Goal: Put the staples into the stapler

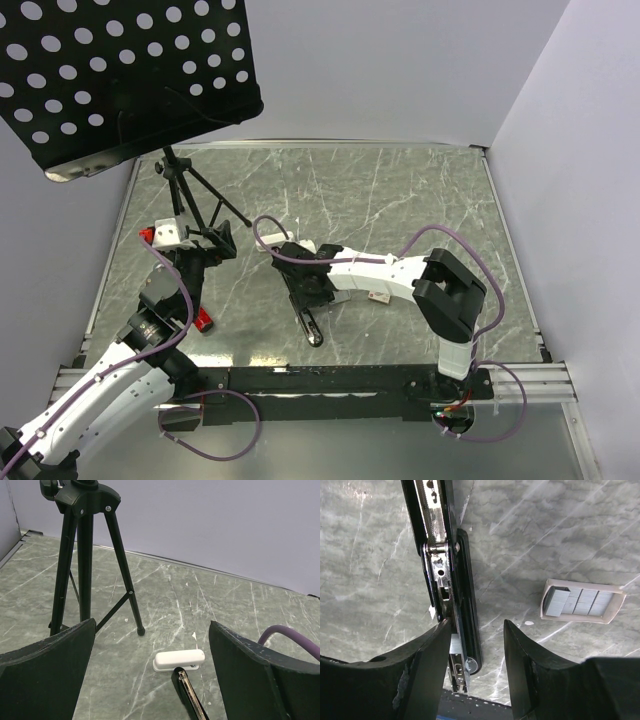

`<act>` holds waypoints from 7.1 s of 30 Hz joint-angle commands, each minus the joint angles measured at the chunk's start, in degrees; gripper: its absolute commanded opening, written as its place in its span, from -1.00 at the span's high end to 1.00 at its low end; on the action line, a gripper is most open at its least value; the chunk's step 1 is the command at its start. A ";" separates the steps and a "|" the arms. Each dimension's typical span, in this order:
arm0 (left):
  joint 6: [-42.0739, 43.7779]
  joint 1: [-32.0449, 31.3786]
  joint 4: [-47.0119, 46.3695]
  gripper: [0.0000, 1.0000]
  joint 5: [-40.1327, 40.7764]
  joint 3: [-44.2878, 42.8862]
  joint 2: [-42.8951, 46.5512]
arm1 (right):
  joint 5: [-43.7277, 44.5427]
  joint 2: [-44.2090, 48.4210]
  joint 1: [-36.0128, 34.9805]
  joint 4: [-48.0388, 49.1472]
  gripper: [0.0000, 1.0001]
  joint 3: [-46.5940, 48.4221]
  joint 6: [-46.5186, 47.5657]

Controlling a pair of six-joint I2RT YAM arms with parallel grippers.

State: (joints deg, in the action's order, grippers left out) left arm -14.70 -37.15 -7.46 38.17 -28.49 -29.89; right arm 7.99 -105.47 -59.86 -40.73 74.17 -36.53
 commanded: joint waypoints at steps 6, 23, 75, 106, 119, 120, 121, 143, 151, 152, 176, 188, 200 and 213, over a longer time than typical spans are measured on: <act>-0.51 0.32 -1.41 -0.99 -0.82 -0.25 -0.35 | -1.22 2.73 -1.58 -3.65 -0.07 -2.10 -0.20; -0.68 0.23 -1.33 -0.99 -1.08 -0.25 -0.52 | -1.31 7.21 -4.92 -7.61 -0.07 -4.74 -2.23; -50.69 0.41 21.70 -0.99 -19.72 6.25 -4.21 | -12.12 18.19 -3.51 11.82 0.89 -20.73 27.21; -52.71 2.07 19.07 -0.99 -22.35 9.33 -4.47 | -8.97 2.37 -2.02 17.88 -0.01 -7.02 31.70; -51.40 4.54 20.21 -0.99 -20.86 8.98 -3.33 | -6.50 7.22 -1.76 15.68 -0.15 -4.74 33.98; -51.39 4.71 20.21 -0.99 -20.86 9.07 -3.42 | -6.49 6.60 -1.58 15.77 -0.16 -4.65 33.90; -51.13 4.71 20.12 -0.99 -20.95 8.89 -3.86 | -6.76 5.46 -1.15 15.77 -0.18 -4.39 34.07; -51.13 8.05 10.46 -0.99 -28.15 11.52 -12.38 | -12.29 3.16 -0.17 24.81 0.82 -9.12 33.72; -51.75 11.39 3.34 -0.99 -34.13 12.85 -16.33 | -12.65 11.24 -0.17 33.43 1.00 -16.86 35.04; -51.66 11.65 3.07 -0.99 -34.74 12.67 -16.95 | -12.47 11.86 -0.17 34.13 1.00 -17.91 35.04; -53.51 12.27 -17.05 -0.74 -40.02 19.78 -25.75 | -13.88 18.20 -0.17 38.89 1.00 -21.44 35.30; -53.24 12.27 -22.95 -0.56 -42.04 21.11 -28.03 | -14.23 18.37 -0.17 38.97 1.00 -21.26 35.30; -56.84 12.18 -23.47 -0.60 -42.04 21.28 -31.72 | -13.70 19.86 -0.17 39.06 1.00 -21.17 35.30; -54.56 12.27 -31.12 0.20 -41.07 23.13 -31.02 | -13.53 18.72 -0.17 38.36 1.00 -21.44 36.01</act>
State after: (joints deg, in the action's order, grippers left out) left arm -70.26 -25.12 -34.02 -3.20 -5.78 -61.34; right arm -5.67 -88.75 -60.34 -6.31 52.16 -1.39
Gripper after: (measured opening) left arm 0.479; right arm 0.366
